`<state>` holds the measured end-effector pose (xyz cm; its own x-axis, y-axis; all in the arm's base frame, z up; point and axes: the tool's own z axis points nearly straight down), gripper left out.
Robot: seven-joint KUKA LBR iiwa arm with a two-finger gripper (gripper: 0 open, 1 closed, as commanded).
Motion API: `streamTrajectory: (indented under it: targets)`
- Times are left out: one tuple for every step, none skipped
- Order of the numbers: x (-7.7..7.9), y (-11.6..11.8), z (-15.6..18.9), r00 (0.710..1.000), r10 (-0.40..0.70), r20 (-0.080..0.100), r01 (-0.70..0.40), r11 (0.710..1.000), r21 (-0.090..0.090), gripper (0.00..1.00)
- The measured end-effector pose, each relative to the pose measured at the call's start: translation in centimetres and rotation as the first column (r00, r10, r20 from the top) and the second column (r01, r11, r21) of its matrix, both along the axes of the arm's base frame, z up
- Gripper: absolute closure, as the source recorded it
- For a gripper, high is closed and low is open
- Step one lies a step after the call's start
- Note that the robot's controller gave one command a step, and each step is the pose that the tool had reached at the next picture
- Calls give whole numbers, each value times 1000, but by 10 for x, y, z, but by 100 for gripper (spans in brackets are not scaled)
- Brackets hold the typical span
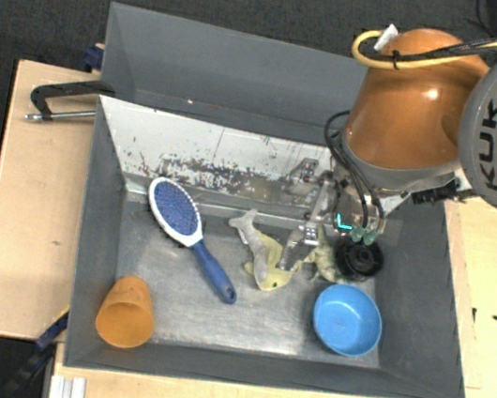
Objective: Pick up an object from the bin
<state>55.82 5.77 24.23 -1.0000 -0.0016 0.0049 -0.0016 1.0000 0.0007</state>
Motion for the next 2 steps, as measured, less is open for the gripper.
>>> streamTrajectory:
  targets:
    - [2, 53, -171, 987, -163, 10, 163, 987, 2, 0]
    - [-10, 71, -140, 965, -262, 10, 262, 965, 4, 0]
